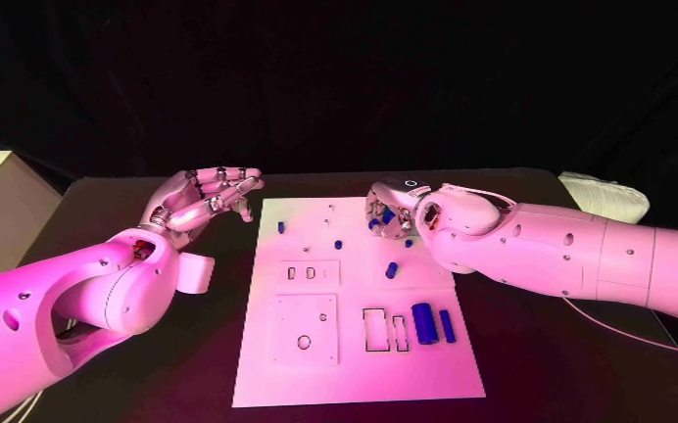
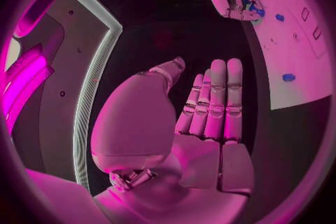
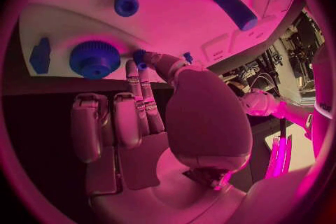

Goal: Assemble the parts on the task board

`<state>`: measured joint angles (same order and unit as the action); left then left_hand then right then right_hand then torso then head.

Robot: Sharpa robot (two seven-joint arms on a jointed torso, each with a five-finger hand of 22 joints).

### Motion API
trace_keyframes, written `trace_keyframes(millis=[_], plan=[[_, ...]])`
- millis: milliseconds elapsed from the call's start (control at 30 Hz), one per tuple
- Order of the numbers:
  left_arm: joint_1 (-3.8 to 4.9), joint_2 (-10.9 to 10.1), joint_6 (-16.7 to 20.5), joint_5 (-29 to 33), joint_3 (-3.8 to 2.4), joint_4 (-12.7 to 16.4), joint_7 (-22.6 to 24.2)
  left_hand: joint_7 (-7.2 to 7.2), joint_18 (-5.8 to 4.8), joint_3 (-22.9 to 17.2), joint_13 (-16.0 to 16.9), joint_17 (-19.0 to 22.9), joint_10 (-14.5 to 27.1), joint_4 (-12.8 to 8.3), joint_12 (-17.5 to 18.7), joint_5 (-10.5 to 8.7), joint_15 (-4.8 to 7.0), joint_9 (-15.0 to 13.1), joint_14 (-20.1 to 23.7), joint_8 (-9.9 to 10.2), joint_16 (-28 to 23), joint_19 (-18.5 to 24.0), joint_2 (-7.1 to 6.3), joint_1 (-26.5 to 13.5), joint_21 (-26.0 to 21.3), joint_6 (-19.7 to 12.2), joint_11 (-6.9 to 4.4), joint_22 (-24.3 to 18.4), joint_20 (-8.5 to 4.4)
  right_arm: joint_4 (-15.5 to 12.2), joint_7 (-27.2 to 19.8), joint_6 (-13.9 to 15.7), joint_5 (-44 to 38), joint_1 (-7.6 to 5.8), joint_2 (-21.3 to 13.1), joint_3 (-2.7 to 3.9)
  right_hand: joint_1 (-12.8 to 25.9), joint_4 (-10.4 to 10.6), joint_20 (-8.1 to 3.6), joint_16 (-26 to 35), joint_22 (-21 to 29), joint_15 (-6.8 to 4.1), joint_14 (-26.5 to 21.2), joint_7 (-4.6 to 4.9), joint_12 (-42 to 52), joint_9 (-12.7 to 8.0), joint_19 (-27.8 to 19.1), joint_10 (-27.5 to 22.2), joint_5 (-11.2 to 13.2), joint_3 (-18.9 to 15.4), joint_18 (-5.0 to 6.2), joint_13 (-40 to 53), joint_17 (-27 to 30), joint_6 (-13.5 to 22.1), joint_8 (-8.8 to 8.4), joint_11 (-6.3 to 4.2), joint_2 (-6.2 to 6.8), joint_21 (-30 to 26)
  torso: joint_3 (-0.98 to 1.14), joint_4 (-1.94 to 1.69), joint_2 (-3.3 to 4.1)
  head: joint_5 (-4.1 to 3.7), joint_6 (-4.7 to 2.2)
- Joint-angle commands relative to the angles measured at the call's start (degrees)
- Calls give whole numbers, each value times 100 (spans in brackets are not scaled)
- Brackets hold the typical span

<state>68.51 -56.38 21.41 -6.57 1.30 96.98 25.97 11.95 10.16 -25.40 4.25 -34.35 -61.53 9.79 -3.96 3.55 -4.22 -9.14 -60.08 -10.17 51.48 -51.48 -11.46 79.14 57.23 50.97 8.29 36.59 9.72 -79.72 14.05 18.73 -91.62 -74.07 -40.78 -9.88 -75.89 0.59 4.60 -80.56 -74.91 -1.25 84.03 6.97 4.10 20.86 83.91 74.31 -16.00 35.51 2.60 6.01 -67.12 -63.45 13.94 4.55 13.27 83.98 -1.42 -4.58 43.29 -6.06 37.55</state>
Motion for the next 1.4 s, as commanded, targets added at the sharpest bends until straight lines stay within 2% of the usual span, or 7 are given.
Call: trace_keyframes(millis=[33,367,667,833,1000,1233,1400], plan=[[19,3,-80,-4,-6,12,26,12,34,-10,-8,7,38,-27,18,-27,-9,-1,35,21,25,31,43,-29,40,-43,19,9,10,-47,108,432,-187,4,-6,3,-248,-180,-47,-24,-589,-52,207,7,30,35,265,234,47,133,-62,157,-6,-36,30,-182,-210,31,-10,-1,4,-4,-21],[19,2,-82,1,-6,16,29,11,35,-20,-8,11,42,-39,15,-27,-9,-1,38,22,30,40,50,-17,50,-44,19,15,12,-168,225,882,-265,-21,71,36,-247,-213,-52,-41,-624,-56,212,3,25,77,276,250,40,160,-69,175,-34,-28,49,-186,-210,51,-28,-13,14,-8,-96],[20,13,-91,2,-7,35,27,11,35,-20,-8,11,42,-39,15,-27,-9,-1,38,22,30,40,50,-17,50,-44,19,15,12,141,240,1054,-297,-39,441,60,-241,-226,-53,-49,-647,-56,214,2,19,97,283,253,39,170,-74,183,-50,-26,58,-186,-207,66,-30,-38,41,0,-124],[22,28,-97,2,-8,40,26,11,35,-20,-8,11,42,-39,15,-27,-9,-1,38,22,30,40,50,-17,50,-44,19,15,12,323,212,1109,-303,-40,626,69,-241,-234,-54,-53,-651,-57,215,2,16,107,284,253,37,179,-75,186,-55,-21,60,-185,-208,68,-31,-46,51,-43,-133],[29,47,-103,2,-10,39,21,11,35,-20,-8,11,42,-39,15,-27,-9,-1,38,22,30,40,50,-17,50,-44,19,15,12,434,186,1134,-305,-38,773,84,-240,-237,-54,-54,-655,-57,215,2,14,110,285,252,38,183,-76,187,-57,-19,61,-185,-208,70,-61,-101,69,-22,-138],[58,56,-108,2,-11,39,15,11,35,-20,-8,11,42,-39,15,-27,-9,-1,38,22,30,40,50,-17,50,-44,19,15,12,590,160,1108,-298,-34,942,90,-233,-241,-54,-54,-656,-56,214,4,10,121,285,252,46,188,-76,191,-54,-15,64,-184,-207,71,-99,-147,94,-17,-127],[91,61,-109,2,-12,37,10,11,36,-28,-9,15,47,-51,13,-28,-10,-2,41,23,37,50,52,-10,63,-47,19,23,14,685,138,1052,-274,-29,1020,91,-233,-241,-54,-54,-656,-56,214,4,10,121,285,252,46,188,-76,191,-54,-15,64,-184,-207,71,-100,-145,98,-4,-104]])
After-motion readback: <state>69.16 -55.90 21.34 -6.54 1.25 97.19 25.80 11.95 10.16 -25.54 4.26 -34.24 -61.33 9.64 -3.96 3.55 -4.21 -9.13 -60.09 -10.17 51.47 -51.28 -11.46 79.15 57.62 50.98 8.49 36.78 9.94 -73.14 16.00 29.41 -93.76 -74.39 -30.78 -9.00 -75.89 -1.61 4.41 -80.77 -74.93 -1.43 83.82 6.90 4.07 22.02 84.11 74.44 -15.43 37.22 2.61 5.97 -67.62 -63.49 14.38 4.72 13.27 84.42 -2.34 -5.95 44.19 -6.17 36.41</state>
